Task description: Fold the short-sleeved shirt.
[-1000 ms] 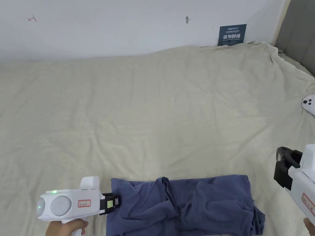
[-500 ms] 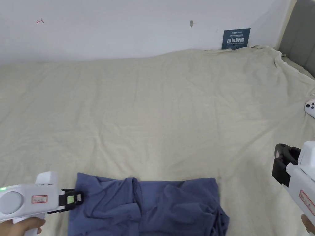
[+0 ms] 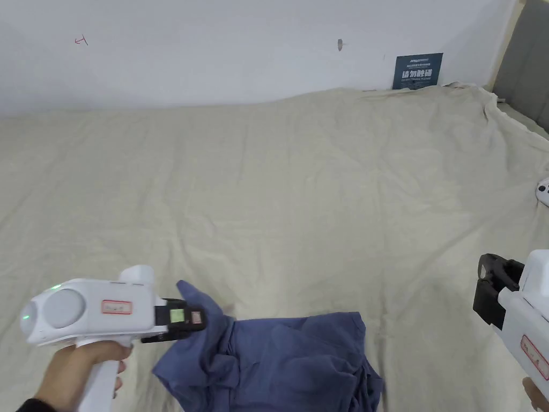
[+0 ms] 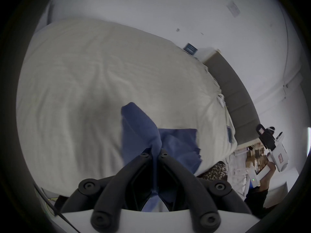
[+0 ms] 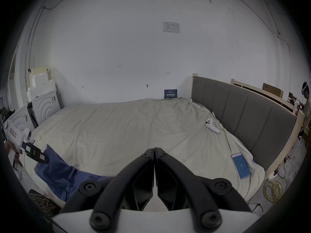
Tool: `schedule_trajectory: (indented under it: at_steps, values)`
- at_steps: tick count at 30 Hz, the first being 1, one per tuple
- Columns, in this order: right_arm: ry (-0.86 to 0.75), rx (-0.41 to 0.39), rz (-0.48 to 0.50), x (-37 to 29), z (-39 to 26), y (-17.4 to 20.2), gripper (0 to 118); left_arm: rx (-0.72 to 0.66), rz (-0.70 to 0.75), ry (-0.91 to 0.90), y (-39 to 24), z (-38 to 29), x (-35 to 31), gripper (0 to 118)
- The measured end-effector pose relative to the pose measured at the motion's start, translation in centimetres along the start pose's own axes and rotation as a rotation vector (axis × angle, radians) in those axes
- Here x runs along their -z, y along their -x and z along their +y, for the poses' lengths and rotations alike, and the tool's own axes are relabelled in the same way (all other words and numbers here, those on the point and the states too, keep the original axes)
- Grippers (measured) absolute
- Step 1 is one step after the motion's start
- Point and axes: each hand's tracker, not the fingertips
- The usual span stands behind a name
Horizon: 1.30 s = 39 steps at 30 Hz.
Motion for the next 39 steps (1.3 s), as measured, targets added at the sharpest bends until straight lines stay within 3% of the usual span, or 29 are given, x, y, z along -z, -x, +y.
schedule_trajectory:
  at_steps: [13, 17, 23, 25, 27, 29, 31, 39]
  values:
    - [0.009, 0.02, -0.037, -1.1, -0.9, -2.0, 0, 0.067, -0.114, 0.179, -10.9, -1.1, 15.6, 2]
    - [0.009, 0.021, -0.045, -1.4, -1.0, -2.4, 0, 0.133, -0.028, 0.233, -12.6, -2.6, 19.8, 2]
    - [0.012, 0.018, -0.057, -1.7, -1.2, -2.8, 0, 0.129, 0.004, 0.245, -12.6, -3.9, 22.4, 4]
    - [0.015, 0.02, -0.059, -1.7, -1.2, -2.9, 0, 0.128, 0.004, 0.24, -12.7, -3.9, 22.1, 14]
    - [0.016, 0.023, -0.059, -1.8, -1.3, -3.0, 0, 0.132, -0.001, 0.229, -12.7, -3.9, 21.6, 45]
    - [0.015, 0.024, -0.061, -1.8, -1.3, -2.9, 0, 0.147, -0.023, 0.207, -13.2, -3.8, 20.8, 89]
    - [0.014, 0.027, -0.056, -1.9, -1.2, -2.8, 0, 0.19, 0.012, 0.17, -13.8, -3.7, 19.9, 113]
    - [-0.01, 0.013, -0.045, -2.4, -0.2, -2.1, 0, 0.286, -0.006, -0.098, -14.0, -2.1, 11.9, 114]
